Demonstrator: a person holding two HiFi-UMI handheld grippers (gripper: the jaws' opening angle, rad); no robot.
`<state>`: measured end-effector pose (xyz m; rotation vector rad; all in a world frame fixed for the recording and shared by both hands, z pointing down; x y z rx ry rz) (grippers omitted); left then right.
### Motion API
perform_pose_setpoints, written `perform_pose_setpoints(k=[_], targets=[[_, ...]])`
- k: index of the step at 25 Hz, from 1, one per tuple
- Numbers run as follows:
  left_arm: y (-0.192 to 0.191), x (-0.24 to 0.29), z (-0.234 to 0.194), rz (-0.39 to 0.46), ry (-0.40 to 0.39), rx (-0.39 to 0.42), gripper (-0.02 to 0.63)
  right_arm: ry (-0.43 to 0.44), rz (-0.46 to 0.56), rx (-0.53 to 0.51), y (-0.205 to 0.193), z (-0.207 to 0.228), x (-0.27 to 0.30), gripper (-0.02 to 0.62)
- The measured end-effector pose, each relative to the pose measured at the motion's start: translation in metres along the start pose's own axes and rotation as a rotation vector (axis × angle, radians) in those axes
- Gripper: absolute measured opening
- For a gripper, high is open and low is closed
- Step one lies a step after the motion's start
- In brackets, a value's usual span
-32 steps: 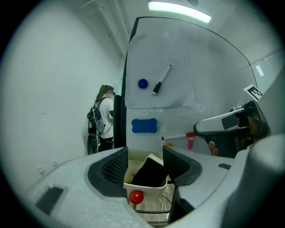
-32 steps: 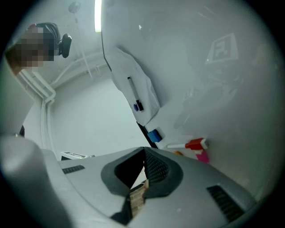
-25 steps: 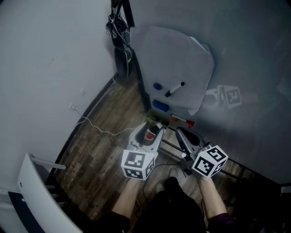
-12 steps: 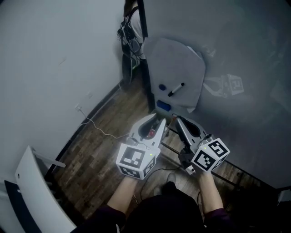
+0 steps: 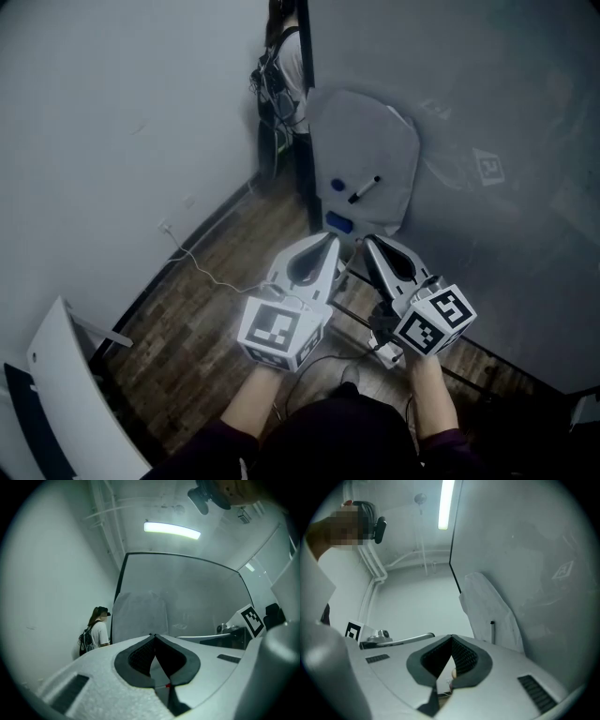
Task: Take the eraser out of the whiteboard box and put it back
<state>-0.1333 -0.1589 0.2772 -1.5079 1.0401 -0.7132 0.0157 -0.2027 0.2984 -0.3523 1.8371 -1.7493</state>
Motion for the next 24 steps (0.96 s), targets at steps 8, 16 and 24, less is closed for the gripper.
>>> perform_pose_setpoints(k=[8, 16, 24], targets=[[0.006, -0.002, 0.002, 0.023, -0.011, 0.008, 0.006, 0.001, 0.029, -0.029, 0.013, -0.005, -0.003, 0.003], [0.004, -0.004, 0.001, 0.017, -0.012, -0.003, 0.005, 0.002, 0.029, -0.033, 0.015, -0.008, -0.007, 0.003], [0.002, -0.005, 0.0, 0.018, -0.009, -0.012, 0.006, 0.002, 0.023, -0.035, 0.013, -0.009, -0.012, 0.003]])
Point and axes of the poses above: the fingertips, and each gripper's own axes: x forward along the fingers, z to its right, y out of its top, the point moved 8 cm from there along -x, backward along the fingers, and after that the axes turned 15 degrees about -x, right-handed, at the moved point
